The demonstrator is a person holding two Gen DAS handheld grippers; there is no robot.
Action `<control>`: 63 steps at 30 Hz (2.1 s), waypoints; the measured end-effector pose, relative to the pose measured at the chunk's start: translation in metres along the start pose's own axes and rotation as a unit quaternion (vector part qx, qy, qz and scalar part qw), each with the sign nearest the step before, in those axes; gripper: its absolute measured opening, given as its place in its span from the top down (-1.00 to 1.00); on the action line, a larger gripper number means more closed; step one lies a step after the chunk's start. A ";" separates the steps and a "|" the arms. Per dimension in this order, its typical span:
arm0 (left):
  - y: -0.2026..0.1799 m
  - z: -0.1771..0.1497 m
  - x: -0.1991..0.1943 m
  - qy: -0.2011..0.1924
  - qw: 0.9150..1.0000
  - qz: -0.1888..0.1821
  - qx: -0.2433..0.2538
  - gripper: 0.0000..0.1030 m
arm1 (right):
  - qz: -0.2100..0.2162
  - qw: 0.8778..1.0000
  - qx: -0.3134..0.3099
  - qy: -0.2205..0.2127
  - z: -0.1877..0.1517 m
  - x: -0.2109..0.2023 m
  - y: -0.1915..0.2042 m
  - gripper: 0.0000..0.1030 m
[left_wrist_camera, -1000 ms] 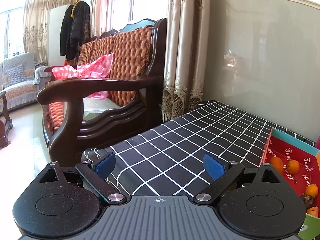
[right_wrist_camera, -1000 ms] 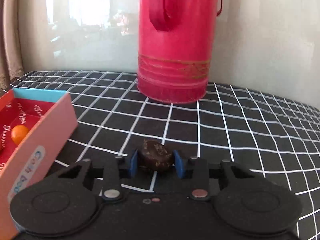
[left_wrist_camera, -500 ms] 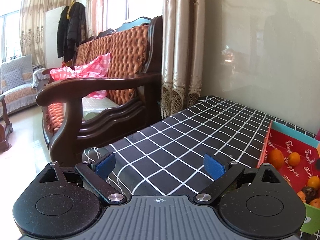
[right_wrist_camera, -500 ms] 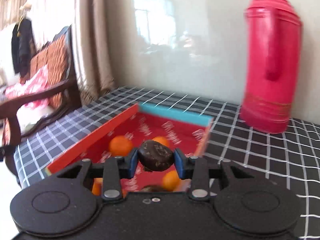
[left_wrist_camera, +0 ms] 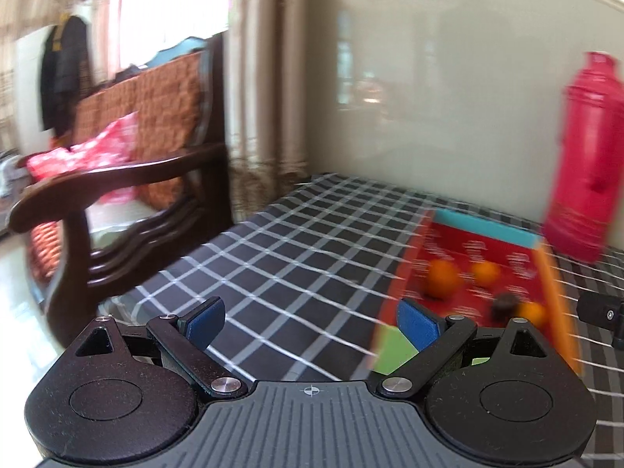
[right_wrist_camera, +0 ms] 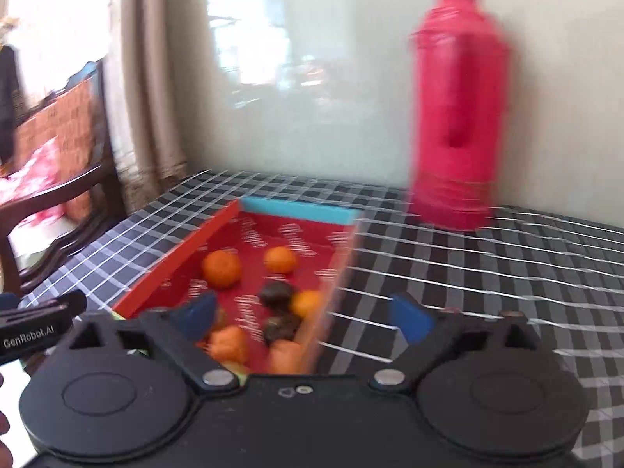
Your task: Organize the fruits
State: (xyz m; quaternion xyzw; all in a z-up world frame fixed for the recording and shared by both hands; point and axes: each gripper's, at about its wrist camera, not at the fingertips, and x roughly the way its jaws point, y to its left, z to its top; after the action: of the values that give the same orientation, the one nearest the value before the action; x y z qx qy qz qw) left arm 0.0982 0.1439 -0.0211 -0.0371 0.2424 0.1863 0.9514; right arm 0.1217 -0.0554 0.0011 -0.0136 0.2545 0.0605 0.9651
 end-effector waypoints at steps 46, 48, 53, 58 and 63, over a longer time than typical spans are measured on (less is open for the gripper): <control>-0.011 -0.017 -0.137 -0.021 0.998 -0.038 0.049 -1.00 | -0.075 0.997 0.019 -0.015 -0.032 -0.129 -0.001 -0.89; -0.011 -0.017 -0.136 -0.019 0.998 -0.037 0.053 -1.00 | -0.075 0.997 0.020 -0.016 -0.032 -0.129 -0.001 -0.89; -0.012 -0.018 -0.133 -0.012 0.998 -0.037 0.055 -1.00 | -0.079 0.996 0.024 -0.015 -0.032 -0.128 -0.003 -0.89; -0.012 -0.018 -0.133 -0.010 0.998 -0.038 0.052 -1.00 | -0.078 0.997 0.025 -0.016 -0.033 -0.128 -0.002 -0.89; -0.012 -0.018 -0.133 -0.011 0.998 -0.039 0.053 -1.00 | -0.076 0.997 0.022 -0.017 -0.033 -0.128 0.000 -0.89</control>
State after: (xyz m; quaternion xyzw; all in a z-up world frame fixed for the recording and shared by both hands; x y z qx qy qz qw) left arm -0.0134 0.0852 0.0265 0.0063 0.2395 0.1365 0.9612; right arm -0.0049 -0.0711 0.0356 -0.0110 0.2377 -0.0187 0.9711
